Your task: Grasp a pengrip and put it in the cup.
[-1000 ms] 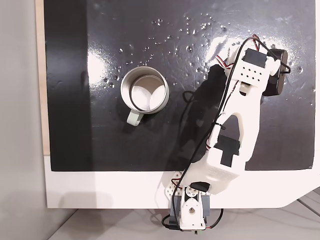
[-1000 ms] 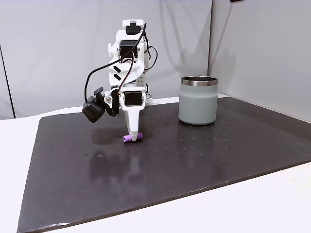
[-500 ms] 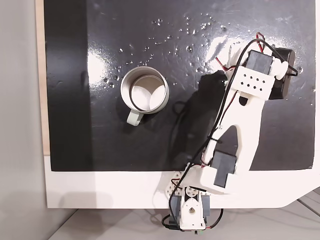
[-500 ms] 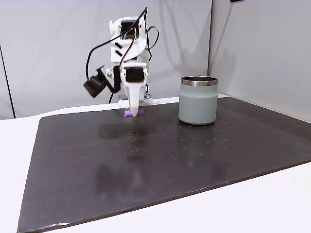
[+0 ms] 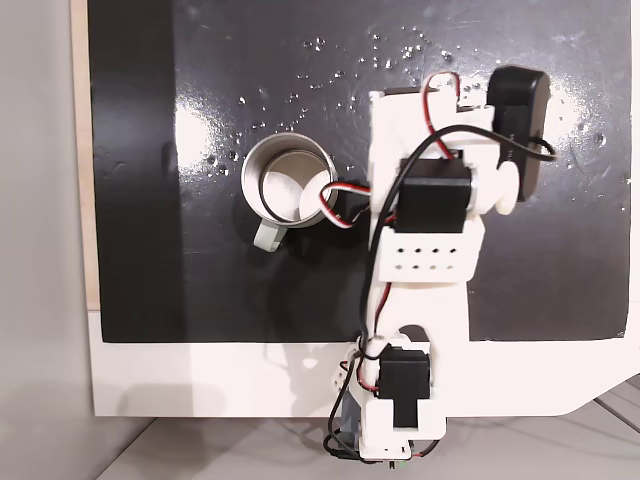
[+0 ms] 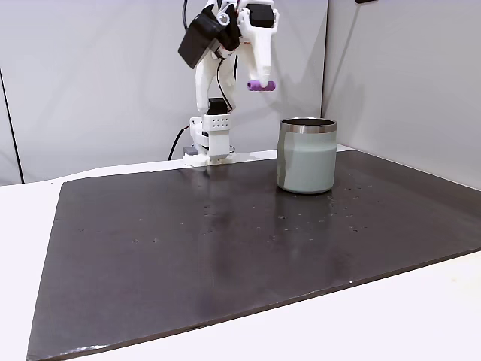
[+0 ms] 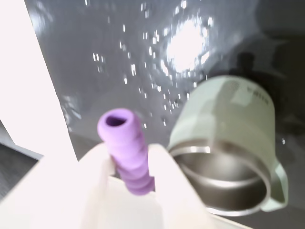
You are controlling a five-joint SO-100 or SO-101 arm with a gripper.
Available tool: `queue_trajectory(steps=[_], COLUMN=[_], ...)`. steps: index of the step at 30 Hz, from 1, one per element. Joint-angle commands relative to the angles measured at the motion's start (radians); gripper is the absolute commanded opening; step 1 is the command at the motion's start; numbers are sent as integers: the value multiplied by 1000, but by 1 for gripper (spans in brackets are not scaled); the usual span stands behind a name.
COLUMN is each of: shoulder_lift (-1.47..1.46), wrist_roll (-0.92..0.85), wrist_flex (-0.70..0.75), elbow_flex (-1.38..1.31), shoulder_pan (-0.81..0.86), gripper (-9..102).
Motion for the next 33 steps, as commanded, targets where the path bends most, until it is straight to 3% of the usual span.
queue_trajectory(steps=[1, 13, 24, 29, 33], shoulder_lift=[58, 52, 84, 89, 87], wrist_roll=[23, 34, 29, 57, 69], wrist_flex=[35, 69, 69, 69, 69], elbow_flex=[-60, 46, 160, 146, 146], shoulder_pan=[-98, -379, -430, -428, -428], gripper=[0, 0, 0, 18, 20])
